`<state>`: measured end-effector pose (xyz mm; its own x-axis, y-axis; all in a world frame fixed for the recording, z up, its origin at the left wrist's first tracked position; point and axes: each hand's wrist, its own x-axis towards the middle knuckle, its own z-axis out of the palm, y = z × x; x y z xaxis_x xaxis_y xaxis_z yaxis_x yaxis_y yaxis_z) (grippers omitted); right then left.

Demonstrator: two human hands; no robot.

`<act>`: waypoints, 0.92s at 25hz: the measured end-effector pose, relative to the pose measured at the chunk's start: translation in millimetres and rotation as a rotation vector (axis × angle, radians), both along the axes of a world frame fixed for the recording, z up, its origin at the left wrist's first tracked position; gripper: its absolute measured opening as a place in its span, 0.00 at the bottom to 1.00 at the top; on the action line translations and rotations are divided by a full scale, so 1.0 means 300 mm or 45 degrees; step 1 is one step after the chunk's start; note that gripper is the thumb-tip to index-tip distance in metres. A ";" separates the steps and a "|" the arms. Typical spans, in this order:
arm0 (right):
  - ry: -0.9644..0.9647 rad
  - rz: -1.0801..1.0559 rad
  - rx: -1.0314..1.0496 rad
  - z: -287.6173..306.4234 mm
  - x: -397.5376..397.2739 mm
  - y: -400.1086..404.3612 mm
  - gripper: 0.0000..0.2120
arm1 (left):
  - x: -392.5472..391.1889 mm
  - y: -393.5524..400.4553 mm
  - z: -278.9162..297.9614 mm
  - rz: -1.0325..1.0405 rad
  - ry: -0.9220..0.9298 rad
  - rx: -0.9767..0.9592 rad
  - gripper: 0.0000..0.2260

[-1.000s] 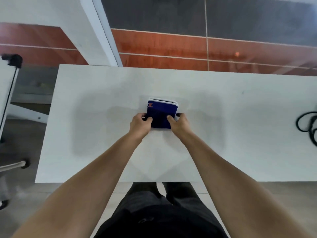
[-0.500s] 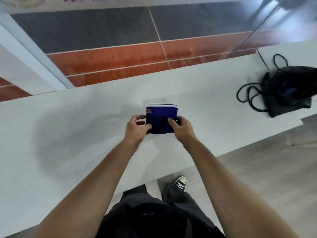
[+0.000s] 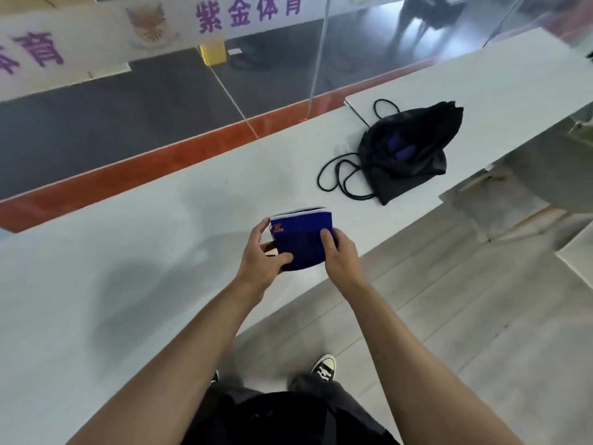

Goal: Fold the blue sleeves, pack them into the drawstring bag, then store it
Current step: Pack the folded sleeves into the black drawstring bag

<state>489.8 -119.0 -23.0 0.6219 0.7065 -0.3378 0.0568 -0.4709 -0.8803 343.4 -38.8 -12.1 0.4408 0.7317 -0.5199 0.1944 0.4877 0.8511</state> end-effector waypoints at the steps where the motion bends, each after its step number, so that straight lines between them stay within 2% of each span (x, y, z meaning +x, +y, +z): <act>1: -0.010 -0.014 0.005 0.008 0.088 -0.050 0.14 | 0.090 -0.049 0.005 0.014 0.006 0.041 0.38; 9: 0.074 -0.227 0.129 0.015 0.612 -0.270 0.12 | 0.627 -0.265 0.066 -0.100 -0.099 0.203 0.36; 13: 0.050 -0.252 0.131 -0.022 0.840 -0.227 0.10 | 0.854 -0.251 0.053 -0.164 -0.100 0.306 0.25; 19: -0.076 -0.131 0.013 -0.010 1.220 -0.075 0.16 | 1.232 -0.116 0.002 -0.024 -0.124 0.115 0.15; 23: -0.138 -0.017 -0.039 -0.006 1.442 0.054 0.17 | 1.454 0.001 -0.032 0.072 -0.132 0.067 0.15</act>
